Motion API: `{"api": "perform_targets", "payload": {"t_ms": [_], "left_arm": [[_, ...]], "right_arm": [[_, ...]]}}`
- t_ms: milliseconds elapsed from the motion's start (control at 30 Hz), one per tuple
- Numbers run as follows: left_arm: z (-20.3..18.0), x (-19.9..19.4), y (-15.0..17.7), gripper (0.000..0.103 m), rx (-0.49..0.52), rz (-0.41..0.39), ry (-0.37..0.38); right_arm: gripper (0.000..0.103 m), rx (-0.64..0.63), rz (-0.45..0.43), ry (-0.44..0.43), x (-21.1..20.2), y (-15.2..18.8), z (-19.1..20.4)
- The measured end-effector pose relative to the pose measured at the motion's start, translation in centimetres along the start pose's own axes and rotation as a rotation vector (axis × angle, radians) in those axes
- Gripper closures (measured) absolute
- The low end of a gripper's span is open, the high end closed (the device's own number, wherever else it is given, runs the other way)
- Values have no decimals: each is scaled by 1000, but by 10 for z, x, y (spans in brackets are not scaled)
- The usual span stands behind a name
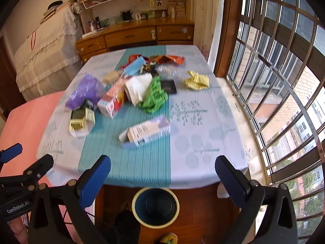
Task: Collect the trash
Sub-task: 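Reach the left tool to the green snack box while the right tool reaches the white carton, then close the left tool on the green snack box while the right tool grips the white carton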
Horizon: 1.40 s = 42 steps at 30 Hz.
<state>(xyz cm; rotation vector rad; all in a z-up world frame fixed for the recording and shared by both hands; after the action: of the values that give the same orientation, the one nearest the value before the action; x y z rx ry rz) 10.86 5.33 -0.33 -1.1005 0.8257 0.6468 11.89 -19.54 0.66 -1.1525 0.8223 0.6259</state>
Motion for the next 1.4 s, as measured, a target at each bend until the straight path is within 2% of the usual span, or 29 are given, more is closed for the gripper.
{"api": "perform_targets", "payload": {"t_ms": [100, 200, 300, 367, 433, 533, 667, 833, 867, 900, 933, 1167, 1367, 1400], "left_arm": [[20, 17, -20, 4, 21, 14, 3], [43, 45, -36, 4, 25, 56, 42], [62, 79, -41, 4, -11, 118, 122], [72, 106, -41, 4, -48, 181, 180], [79, 129, -40, 4, -75, 224, 207], [87, 156, -43, 4, -115, 265, 248], [86, 181, -55, 4, -172, 320, 347], [76, 203, -64, 4, -215, 382, 433], [74, 206, -66, 4, -211, 390, 438], [72, 209, -67, 4, -205, 397, 435], [70, 212, -68, 4, -199, 405, 435], [67, 236, -71, 4, -203, 465, 406], [55, 256, -66, 4, -159, 526, 378], [51, 258, -65, 8, -157, 532, 380]], "right_arm": [[2, -6, -7, -2, 9, -17, 22], [7, 1, 50, -12, 33, -30, 44], [9, 118, 162, -6, 71, -35, 48], [12, 224, 245, 28, 100, -31, 42], [17, 304, 307, 63, 123, -27, 36], [19, 384, 355, 104, 147, -24, 31], [19, 439, 385, 146, 163, -21, 30], [36, 489, 435, 170, 177, -13, 28], [40, 501, 444, 174, 179, -10, 26], [49, 511, 453, 180, 181, -8, 25], [51, 520, 462, 181, 183, -5, 24], [56, 544, 447, 157, 180, 0, 24], [60, 543, 456, 140, 173, 9, 20], [61, 535, 461, 137, 172, 11, 22]]}}
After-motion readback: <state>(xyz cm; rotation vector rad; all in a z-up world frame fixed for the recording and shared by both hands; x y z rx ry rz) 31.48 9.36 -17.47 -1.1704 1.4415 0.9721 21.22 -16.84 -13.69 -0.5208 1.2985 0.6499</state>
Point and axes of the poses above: each gripper's, at about its wrist camera, not at the fingertips, and x roughly the way its jaws point, z to its left, y to its underside, the point moved 7 cm from there along x, roughly the way its jaws point, and after that the axes turned 15 degrees about x, right-handed, at the moved point
